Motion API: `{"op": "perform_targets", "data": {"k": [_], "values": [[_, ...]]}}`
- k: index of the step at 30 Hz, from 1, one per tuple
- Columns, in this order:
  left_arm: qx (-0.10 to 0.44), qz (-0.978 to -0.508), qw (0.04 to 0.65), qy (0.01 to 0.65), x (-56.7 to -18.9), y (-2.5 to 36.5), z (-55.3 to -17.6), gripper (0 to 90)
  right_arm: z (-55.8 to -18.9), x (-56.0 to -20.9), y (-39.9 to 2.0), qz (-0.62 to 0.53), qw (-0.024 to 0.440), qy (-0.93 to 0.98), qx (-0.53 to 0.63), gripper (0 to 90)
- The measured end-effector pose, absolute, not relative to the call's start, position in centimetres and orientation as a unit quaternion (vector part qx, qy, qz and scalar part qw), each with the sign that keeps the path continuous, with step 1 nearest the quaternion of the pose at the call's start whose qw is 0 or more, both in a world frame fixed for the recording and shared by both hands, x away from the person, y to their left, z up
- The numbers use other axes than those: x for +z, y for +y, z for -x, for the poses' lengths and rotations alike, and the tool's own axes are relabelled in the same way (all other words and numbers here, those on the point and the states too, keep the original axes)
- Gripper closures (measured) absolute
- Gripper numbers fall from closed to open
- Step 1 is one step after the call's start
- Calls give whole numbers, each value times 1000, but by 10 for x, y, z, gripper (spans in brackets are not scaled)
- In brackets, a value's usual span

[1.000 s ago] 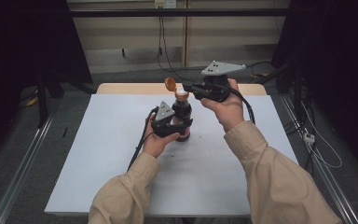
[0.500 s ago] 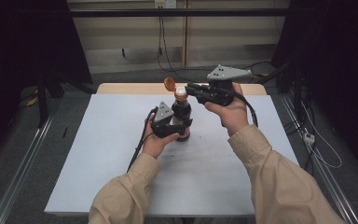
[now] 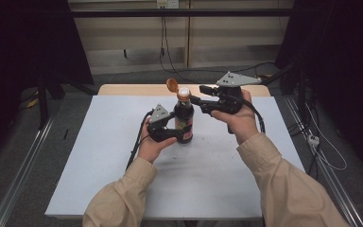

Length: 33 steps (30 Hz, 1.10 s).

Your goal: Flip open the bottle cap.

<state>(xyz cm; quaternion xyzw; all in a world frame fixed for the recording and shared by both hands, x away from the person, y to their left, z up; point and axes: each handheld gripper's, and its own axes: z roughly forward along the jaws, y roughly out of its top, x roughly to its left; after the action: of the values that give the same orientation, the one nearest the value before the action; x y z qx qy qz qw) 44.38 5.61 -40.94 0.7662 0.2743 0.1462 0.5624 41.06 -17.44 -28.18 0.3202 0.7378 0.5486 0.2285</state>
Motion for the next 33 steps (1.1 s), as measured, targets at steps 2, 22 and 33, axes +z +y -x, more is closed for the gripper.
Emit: {"op": "perform_targets", "data": {"k": [2,22,33], "values": [[145,-768,561,273,-408,59,-442,154,-409,-286,-176,-321,228,737,549,399],[138,-765,578,249,-396,93,-412,104,-376,-343,-201,-344,222,723,556,198],[146,-775,562,248,-402,118,-401,101,-360,-361,-219,-352,225,719,555,167]]}}
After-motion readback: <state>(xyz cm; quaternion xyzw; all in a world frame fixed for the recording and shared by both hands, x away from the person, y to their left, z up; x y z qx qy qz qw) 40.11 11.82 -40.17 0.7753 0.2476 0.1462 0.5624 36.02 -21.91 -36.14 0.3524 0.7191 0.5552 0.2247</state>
